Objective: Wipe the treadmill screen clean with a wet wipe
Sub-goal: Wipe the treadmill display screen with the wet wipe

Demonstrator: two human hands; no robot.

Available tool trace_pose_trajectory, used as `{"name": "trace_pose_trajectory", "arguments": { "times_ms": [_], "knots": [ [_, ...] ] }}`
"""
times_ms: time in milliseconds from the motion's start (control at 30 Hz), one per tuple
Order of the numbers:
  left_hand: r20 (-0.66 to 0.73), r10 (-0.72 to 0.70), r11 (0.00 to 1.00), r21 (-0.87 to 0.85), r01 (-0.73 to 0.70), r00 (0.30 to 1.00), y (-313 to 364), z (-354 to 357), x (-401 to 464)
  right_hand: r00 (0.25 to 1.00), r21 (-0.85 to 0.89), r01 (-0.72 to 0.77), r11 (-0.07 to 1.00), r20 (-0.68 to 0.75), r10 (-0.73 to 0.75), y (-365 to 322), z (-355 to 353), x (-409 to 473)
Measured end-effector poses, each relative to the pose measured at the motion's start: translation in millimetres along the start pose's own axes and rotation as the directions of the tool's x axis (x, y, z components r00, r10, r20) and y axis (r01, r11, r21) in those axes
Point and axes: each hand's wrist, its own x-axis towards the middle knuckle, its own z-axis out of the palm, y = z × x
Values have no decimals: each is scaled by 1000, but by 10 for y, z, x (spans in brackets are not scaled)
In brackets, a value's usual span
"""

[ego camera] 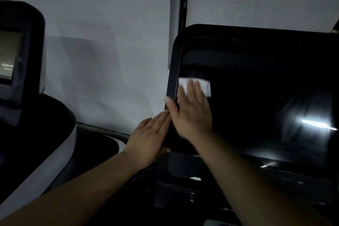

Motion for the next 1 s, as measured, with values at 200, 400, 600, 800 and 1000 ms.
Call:
{"name": "trace_pose_trajectory", "arguments": {
  "times_ms": [200, 400, 600, 800, 1000],
  "knots": [
    [38, -30, 999, -19, 31, 999, 25, -42, -11, 1000, -4, 16, 1000, -25, -16, 8, 156, -172],
    [-8, 0, 1000, -3, 0, 1000, 22, -40, -31, 995, 93, 49, 994, -96, -40, -19, 765, -1248],
    [20, -17, 1000, 23, 16, 1000, 60, -77, -22, 993, 16, 100, 995, -59, -99, 117, 880, -1503],
    [5, -16, 999, 40, 16, 1000, 87, -111, -17, 977, -70, 163, 984, -130, -171, 508, 867, -1690],
    [27, -40, 998, 50, 39, 999, 84, -97, -24, 971, -144, 140, 980, -172, -164, 1011, 752, -1824]
  ]
}}
